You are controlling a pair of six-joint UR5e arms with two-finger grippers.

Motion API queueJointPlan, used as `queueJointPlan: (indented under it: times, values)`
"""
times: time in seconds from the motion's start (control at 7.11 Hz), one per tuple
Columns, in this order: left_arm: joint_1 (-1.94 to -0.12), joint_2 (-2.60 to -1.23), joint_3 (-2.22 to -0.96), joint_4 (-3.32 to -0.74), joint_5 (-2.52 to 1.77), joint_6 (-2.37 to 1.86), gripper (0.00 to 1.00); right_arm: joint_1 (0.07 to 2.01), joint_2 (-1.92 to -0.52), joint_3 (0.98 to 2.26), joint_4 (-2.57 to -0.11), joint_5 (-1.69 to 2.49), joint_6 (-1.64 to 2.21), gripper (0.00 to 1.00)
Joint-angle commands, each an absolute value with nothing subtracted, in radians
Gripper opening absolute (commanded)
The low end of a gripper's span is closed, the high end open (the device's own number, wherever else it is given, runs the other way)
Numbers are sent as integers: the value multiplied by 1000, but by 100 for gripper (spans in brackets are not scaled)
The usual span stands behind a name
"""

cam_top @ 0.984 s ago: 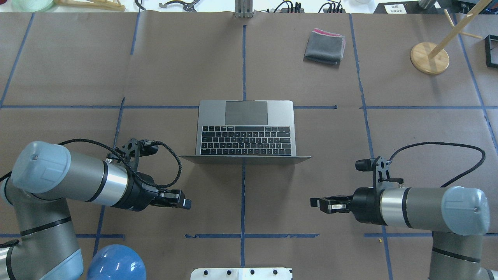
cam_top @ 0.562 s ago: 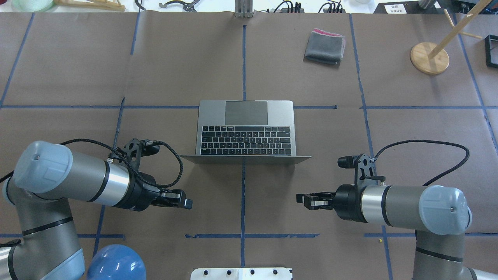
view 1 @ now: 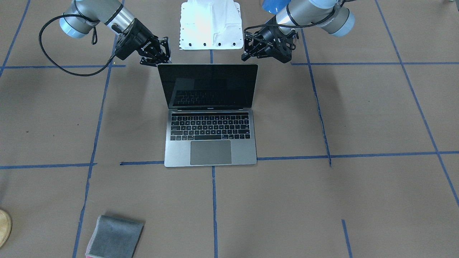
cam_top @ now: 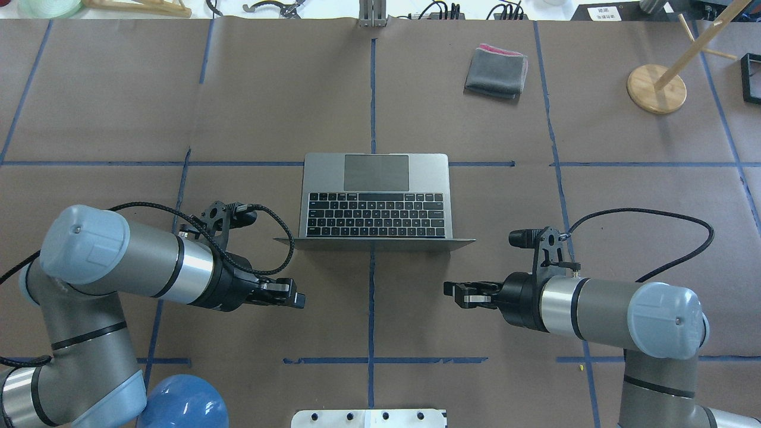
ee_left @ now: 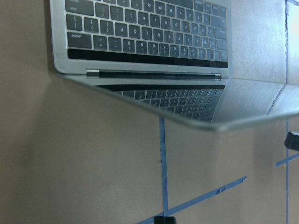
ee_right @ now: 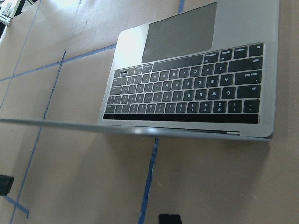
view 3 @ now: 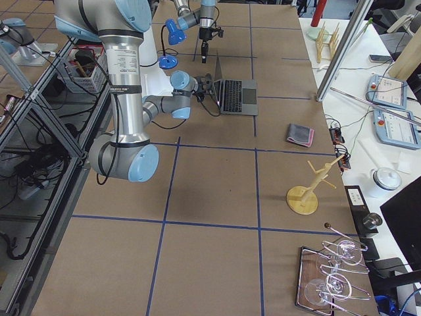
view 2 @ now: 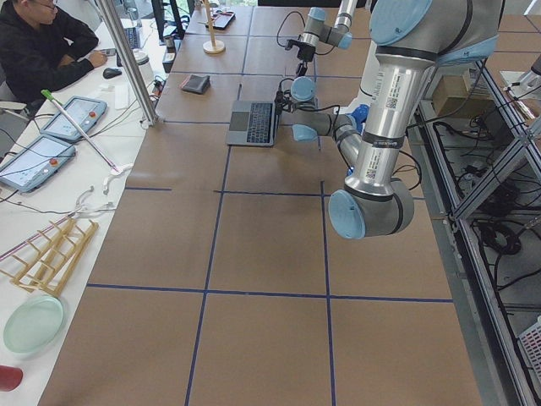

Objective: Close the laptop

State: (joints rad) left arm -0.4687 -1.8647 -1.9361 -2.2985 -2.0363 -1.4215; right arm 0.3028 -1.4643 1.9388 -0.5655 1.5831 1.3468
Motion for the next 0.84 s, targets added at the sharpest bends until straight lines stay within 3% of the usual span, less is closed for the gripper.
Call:
queueJointPlan:
  times: [0.0,0.42,0.7]
  values:
    - [-512,-1903,-1936,-2246,-2036,-1420,0,305,-1457,1934,-566,1575,1347,0]
    - [-550,-1927,-1927,-2218,-2036,-1413,0,333,-1454,1936,-566,1574,1347,0]
    - [-571,-1979,-1917,-2133,-2037,-1413,0,359,-1360,1933,-686,1574,1347,0]
